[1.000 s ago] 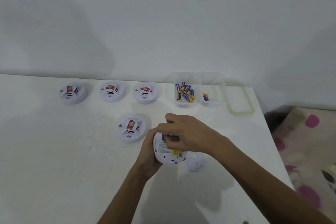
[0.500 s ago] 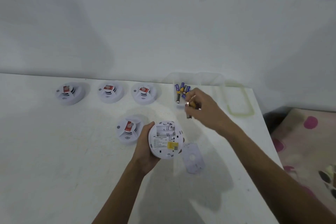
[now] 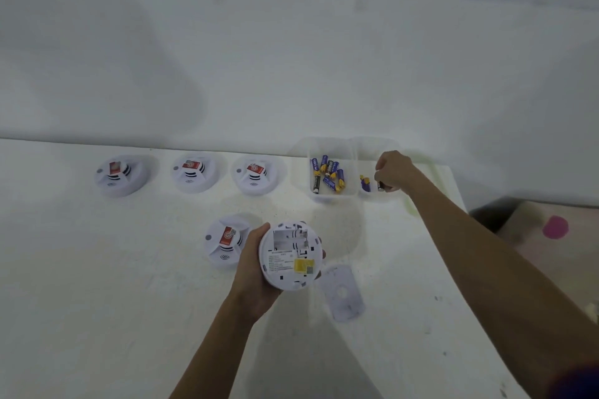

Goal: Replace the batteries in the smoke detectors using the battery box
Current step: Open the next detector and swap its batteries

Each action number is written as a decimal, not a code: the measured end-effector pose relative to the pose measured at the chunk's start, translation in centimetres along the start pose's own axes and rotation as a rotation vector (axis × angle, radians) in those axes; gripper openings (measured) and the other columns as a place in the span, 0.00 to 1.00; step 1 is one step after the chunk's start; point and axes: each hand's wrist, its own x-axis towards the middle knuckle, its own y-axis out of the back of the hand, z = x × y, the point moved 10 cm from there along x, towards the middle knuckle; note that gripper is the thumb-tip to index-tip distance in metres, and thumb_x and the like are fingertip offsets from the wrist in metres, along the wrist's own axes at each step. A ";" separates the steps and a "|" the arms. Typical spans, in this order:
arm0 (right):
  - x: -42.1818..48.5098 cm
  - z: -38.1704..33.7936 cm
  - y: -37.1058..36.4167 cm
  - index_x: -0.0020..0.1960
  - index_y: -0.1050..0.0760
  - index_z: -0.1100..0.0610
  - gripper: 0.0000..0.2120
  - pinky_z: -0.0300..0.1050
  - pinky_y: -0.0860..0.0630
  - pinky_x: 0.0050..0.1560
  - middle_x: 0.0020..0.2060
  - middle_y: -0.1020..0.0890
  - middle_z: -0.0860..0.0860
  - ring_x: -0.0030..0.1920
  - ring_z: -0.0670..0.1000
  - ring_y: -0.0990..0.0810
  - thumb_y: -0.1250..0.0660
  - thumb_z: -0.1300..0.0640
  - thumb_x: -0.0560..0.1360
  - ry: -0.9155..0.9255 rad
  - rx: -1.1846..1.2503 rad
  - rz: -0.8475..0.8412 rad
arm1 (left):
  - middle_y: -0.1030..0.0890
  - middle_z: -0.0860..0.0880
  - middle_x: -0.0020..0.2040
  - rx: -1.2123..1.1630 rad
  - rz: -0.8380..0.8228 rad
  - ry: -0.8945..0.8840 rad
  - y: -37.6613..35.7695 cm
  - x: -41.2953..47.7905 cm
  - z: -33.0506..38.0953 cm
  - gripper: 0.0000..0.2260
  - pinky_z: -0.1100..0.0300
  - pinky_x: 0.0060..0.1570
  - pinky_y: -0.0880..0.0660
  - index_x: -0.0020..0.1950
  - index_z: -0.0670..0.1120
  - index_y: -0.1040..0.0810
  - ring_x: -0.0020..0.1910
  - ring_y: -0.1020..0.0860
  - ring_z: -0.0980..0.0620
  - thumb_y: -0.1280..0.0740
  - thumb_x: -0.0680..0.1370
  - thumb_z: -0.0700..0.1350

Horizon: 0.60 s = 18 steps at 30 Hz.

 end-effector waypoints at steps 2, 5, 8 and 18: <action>0.4 -0.5 -0.8 0.40 0.30 0.62 0.05 0.39 0.31 0.30 0.33 0.24 0.58 0.34 0.56 0.24 0.39 0.70 0.70 0.012 -0.107 -0.023 | 0.21 0.37 0.58 0.019 -0.019 -0.015 -0.1 0.1 0.1 0.27 0.42 0.52 0.24 0.60 0.44 0.20 0.56 0.22 0.37 0.30 0.67 0.58; 1.0 -0.6 -2.0 0.30 0.37 0.59 0.14 0.38 0.36 0.27 0.25 0.32 0.54 0.26 0.51 0.32 0.38 0.67 0.72 0.021 -0.245 -0.048 | 0.21 0.37 0.59 0.018 -0.029 -0.021 -0.1 0.0 0.2 0.29 0.42 0.52 0.24 0.59 0.44 0.20 0.56 0.21 0.37 0.26 0.63 0.59; 1.6 -0.2 -2.8 0.29 0.40 0.57 0.19 0.39 0.40 0.26 0.26 0.34 0.52 0.25 0.49 0.35 0.37 0.60 0.76 0.053 -0.316 -0.066 | 0.20 0.37 0.58 -0.006 0.002 -0.019 0.3 0.0 0.1 0.24 0.43 0.51 0.23 0.57 0.44 0.19 0.55 0.21 0.37 0.34 0.69 0.59; 0.3 -4.3 1.3 0.48 0.25 0.64 0.07 0.46 0.26 0.41 0.44 0.20 0.59 0.44 0.59 0.21 0.39 0.63 0.73 0.193 -0.229 0.229 | 0.22 0.36 0.61 0.038 0.021 -0.025 1.1 -0.2 0.1 0.30 0.42 0.51 0.24 0.59 0.45 0.20 0.58 0.22 0.36 0.27 0.63 0.60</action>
